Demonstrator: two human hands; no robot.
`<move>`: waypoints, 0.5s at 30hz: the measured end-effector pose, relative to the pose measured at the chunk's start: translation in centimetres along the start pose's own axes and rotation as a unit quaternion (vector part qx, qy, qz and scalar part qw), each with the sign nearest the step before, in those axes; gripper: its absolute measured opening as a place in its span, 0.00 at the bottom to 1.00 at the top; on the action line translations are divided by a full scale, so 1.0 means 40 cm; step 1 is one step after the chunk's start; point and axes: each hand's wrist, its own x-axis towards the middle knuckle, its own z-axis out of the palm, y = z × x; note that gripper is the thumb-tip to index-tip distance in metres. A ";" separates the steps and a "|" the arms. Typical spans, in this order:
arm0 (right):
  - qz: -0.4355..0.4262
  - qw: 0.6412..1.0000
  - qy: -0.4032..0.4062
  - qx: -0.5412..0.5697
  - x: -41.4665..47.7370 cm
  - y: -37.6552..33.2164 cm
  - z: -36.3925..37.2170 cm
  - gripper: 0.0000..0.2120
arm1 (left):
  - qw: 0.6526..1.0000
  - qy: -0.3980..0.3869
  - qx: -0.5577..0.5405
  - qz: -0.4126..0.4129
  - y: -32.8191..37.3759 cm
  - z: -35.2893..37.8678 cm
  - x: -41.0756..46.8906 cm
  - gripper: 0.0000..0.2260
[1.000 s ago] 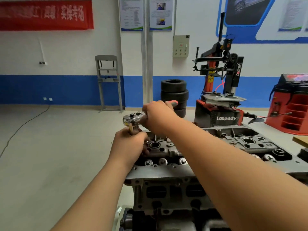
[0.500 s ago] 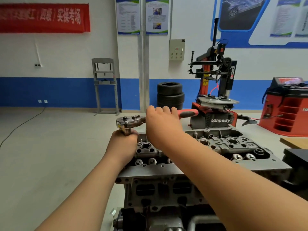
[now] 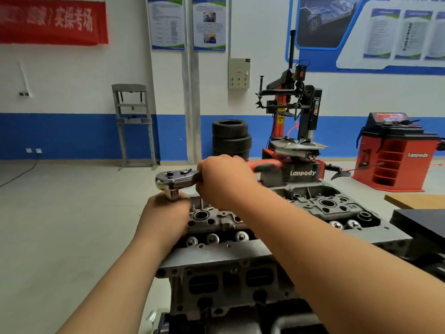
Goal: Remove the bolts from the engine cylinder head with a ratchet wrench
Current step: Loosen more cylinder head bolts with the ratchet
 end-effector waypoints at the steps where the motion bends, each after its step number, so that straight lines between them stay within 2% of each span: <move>1: -0.007 1.000 -0.011 0.017 0.034 -0.003 0.023 0.02 | 1.000 -0.004 -0.017 0.003 -0.003 0.001 0.000 0.08; 3: -0.027 0.998 -0.015 0.054 0.091 -0.021 0.062 0.07 | 0.999 -0.006 -0.046 0.003 0.000 -0.004 -0.006 0.08; 5: -0.054 0.993 -0.027 0.098 0.126 -0.040 0.085 0.05 | 0.998 -0.004 -0.058 -0.003 0.001 -0.011 -0.008 0.08; 6: -0.066 0.990 -0.028 0.123 0.135 -0.044 0.094 0.04 | 0.999 -0.008 -0.053 -0.004 0.000 -0.012 -0.006 0.10; 8: -0.072 0.985 -0.025 0.155 0.142 -0.043 0.102 0.09 | 1.000 -0.011 -0.023 -0.002 0.000 -0.013 -0.003 0.14; 12: -0.038 0.990 -0.017 0.135 0.118 -0.036 0.089 0.06 | 0.999 0.006 0.032 0.004 0.017 -0.005 -0.009 0.08; 15: 0.028 0.996 -0.026 0.077 0.065 -0.032 0.057 0.09 | 1.000 -0.003 0.010 0.002 0.022 0.002 -0.011 0.09</move>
